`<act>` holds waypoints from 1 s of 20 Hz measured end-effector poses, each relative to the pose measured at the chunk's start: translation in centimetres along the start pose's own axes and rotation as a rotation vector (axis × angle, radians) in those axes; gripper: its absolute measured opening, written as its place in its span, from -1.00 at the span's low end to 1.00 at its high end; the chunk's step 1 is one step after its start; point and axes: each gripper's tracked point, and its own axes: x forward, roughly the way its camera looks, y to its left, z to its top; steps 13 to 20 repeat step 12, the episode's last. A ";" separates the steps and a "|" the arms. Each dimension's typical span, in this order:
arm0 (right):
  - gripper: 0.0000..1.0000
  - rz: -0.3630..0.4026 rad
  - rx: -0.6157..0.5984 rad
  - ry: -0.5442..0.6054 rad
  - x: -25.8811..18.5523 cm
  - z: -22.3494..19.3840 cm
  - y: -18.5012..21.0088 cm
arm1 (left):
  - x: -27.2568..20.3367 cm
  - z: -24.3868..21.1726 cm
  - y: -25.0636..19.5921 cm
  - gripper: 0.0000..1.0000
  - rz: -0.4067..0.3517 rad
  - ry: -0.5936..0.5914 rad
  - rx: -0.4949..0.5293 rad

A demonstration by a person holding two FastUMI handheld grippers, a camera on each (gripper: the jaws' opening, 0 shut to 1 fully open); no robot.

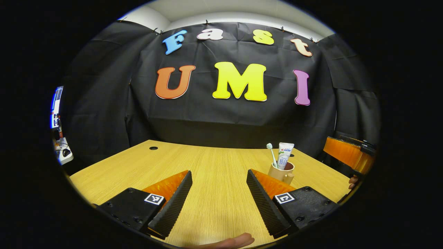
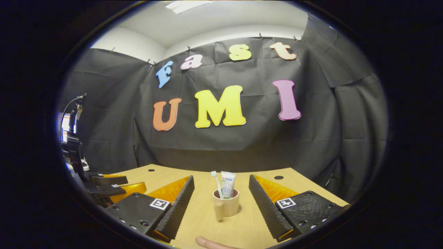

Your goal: Put the toothbrush and toothpaste on the desktop into the cup, then pick up the cup and place it on the coaster on the desktop.

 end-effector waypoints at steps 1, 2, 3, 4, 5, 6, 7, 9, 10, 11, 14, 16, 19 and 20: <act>0.92 0.000 -0.001 0.000 0.0 0.0 0.0 | 0.0 0.0 -0.2 0.99 -0.006 0.000 0.002; 0.92 0.000 -0.002 0.001 0.0 0.0 0.0 | 0.1 -0.1 -0.4 0.99 -0.011 0.003 0.006; 0.92 0.001 -0.002 0.003 0.0 -0.1 0.1 | 0.0 -0.3 -0.5 0.99 -0.012 0.007 0.013; 0.92 0.005 -0.004 0.004 0.1 -0.2 0.2 | 0.0 -0.5 -0.7 0.99 -0.012 0.009 0.020; 0.92 0.006 -0.006 0.007 0.1 -0.2 0.2 | 0.0 -0.6 -0.7 0.99 -0.014 0.011 0.026; 0.92 0.008 -0.010 0.009 0.0 -0.2 0.3 | 0.0 -0.8 -0.8 0.99 -0.013 0.014 0.029; 0.92 0.009 -0.012 0.008 0.0 -0.2 0.4 | 0.0 -1.0 -0.9 0.99 -0.014 0.018 0.027; 0.92 0.014 -0.018 0.002 -0.1 -0.1 0.5 | 0.1 -1.4 -1.2 1.00 -0.026 0.027 0.015; 0.92 0.011 -0.019 0.001 -0.1 0.0 0.4 | 0.1 -1.5 -1.1 0.99 -0.024 0.032 0.014; 0.92 0.003 -0.017 0.001 0.0 -0.1 0.2 | 0.2 -1.8 -0.9 0.99 -0.020 0.039 0.014; 0.92 -0.001 -0.014 0.002 0.1 0.0 0.0 | 0.2 -1.8 -0.8 0.99 -0.014 0.044 0.015; 0.92 -0.001 -0.014 0.002 0.1 0.0 0.0 | 0.2 -1.8 -0.8 0.99 -0.014 0.044 0.015; 0.92 -0.001 -0.014 0.002 0.1 0.0 0.0 | 0.2 -1.8 -0.8 0.99 -0.014 0.044 0.015; 0.92 -0.001 -0.014 0.002 0.1 0.0 0.0 | 0.2 -1.8 -0.8 0.99 -0.014 0.044 0.015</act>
